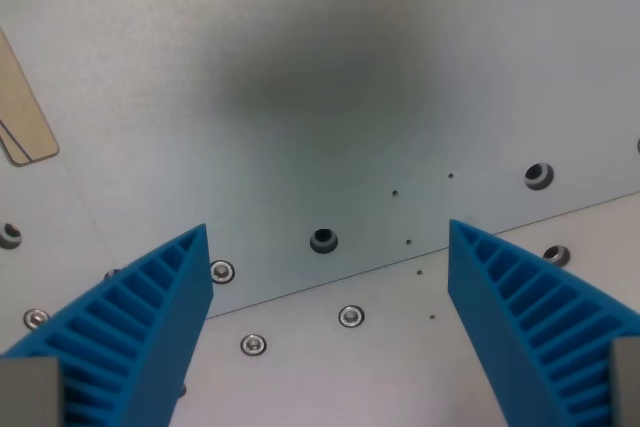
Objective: Rotate around base negative x
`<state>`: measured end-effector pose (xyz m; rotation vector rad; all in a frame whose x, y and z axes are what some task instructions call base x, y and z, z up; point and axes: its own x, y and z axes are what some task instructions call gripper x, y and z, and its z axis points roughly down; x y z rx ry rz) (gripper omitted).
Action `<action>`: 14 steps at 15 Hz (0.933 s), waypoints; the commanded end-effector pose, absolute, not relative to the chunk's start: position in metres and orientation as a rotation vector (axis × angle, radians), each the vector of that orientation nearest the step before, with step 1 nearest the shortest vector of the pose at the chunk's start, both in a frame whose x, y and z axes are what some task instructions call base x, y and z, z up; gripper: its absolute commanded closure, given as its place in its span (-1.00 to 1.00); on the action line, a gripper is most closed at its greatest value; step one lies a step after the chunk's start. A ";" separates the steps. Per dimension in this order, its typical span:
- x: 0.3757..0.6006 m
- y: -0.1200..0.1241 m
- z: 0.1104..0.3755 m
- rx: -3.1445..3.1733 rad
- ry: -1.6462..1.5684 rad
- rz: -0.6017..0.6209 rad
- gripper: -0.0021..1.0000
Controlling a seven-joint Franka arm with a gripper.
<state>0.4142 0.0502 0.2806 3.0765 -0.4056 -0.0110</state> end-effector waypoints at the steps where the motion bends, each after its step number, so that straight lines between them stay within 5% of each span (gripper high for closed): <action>1: 0.414 0.054 0.283 2.907 -0.404 0.027 -1.00; 14: 0.414 0.054 0.283 2.758 -0.384 0.051 -1.00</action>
